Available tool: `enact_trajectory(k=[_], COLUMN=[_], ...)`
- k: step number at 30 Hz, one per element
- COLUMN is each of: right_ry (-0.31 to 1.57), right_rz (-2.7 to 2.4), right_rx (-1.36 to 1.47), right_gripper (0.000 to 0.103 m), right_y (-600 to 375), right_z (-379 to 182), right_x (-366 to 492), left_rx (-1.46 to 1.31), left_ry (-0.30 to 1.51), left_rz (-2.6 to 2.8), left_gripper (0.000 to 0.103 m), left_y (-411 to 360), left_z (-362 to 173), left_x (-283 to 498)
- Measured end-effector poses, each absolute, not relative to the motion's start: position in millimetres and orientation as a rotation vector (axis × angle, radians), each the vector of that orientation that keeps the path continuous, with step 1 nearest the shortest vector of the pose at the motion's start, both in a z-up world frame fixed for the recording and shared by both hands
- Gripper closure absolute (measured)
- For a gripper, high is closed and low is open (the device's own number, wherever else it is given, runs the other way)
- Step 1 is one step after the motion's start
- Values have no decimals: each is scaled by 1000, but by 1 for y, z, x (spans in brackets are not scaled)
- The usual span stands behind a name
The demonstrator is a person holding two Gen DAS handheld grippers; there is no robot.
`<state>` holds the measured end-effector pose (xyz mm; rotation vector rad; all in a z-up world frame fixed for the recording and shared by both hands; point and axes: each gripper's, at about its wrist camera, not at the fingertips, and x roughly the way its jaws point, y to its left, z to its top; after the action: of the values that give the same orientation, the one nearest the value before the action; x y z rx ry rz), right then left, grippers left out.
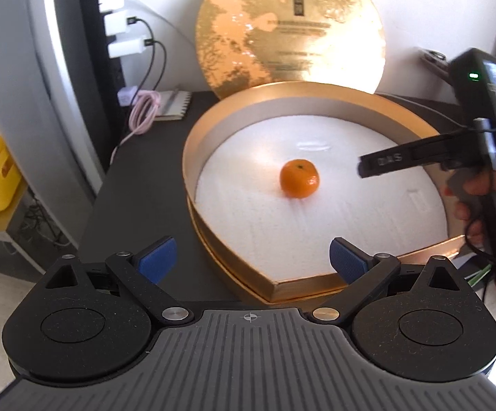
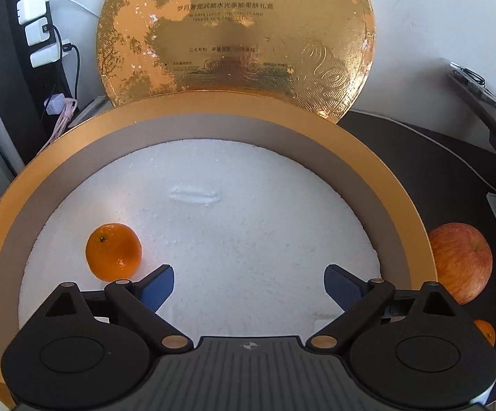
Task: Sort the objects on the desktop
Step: 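Return the right gripper to the table and grasp another mandarin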
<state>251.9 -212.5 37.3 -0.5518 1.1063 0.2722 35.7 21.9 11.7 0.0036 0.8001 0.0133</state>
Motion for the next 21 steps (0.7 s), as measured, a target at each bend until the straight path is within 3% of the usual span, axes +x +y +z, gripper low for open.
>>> enact_trajectory(k=[4, 14, 18, 21], right_ry=[1071, 776, 757, 776], right_rz=[295, 128, 34, -39], right_rx=[-484, -362, -361, -341], right_gripper=[9, 11, 27, 33], right_y=[-219, -320, -366, -392], right_z=[51, 164, 166, 156], right_x=[251, 207, 203, 206], left_rx=[16, 29, 40, 49], left_ry=[802, 808, 815, 818], left_rz=[32, 5, -14, -21], left_gripper=[4, 4, 4, 4], left_y=[22, 11, 1, -6], left_z=[11, 10, 8, 8], left_x=[36, 40, 43, 44])
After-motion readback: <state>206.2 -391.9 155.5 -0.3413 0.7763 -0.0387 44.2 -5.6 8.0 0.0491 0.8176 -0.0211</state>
